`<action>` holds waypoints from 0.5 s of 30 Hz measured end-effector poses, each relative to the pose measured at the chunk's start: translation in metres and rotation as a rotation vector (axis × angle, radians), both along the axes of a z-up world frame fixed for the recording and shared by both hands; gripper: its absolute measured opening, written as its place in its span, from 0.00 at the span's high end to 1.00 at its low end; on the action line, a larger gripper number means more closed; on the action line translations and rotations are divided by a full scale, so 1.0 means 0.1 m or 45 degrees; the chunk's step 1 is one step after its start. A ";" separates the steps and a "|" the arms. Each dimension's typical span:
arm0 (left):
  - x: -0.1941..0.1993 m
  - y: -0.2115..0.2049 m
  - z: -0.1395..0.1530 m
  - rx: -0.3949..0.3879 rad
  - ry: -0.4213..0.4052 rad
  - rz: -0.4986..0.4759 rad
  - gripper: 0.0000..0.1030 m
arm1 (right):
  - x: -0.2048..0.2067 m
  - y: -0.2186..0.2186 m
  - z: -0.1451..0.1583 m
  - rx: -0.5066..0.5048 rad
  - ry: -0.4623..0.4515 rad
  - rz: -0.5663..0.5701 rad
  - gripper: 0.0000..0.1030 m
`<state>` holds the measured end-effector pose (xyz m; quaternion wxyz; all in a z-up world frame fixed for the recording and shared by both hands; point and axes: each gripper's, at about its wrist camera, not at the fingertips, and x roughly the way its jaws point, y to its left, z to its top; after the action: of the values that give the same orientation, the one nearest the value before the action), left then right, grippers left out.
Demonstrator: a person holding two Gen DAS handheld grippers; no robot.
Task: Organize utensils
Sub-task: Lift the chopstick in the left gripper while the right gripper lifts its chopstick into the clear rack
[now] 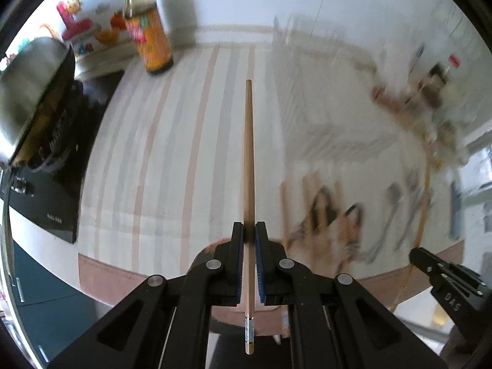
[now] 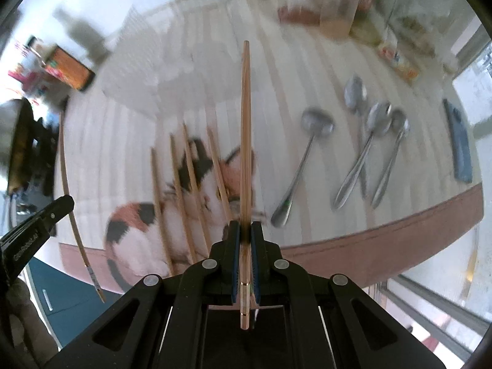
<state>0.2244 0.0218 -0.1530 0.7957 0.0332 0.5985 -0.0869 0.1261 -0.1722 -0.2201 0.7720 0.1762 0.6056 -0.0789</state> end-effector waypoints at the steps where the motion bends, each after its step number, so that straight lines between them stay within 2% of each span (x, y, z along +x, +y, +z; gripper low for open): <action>1: 0.05 -0.04 0.11 -0.028 -0.015 0.008 0.95 | 0.13 -0.07 0.07 0.008 -0.021 0.010 0.93; 5: 0.35 -0.28 0.47 -0.142 -0.057 0.039 0.95 | 0.54 -0.30 0.43 0.038 -0.111 0.067 0.93; 8: 0.70 -0.44 0.60 -0.179 -0.071 0.070 0.95 | 1.11 -0.45 0.53 0.094 -0.155 0.113 0.93; 11: 1.08 -0.57 0.56 -0.185 -0.040 0.110 0.95 | 1.65 -0.52 0.51 0.131 -0.144 0.151 0.93; 15: 1.59 -0.71 0.33 -0.207 0.060 0.154 0.95 | 2.29 -0.62 0.34 0.163 -0.084 0.183 0.93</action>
<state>0.3835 -0.0494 -0.1204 0.7853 -0.0697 0.6089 -0.0878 0.3553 -0.2339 -0.1860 0.7823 0.1839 0.5947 0.0216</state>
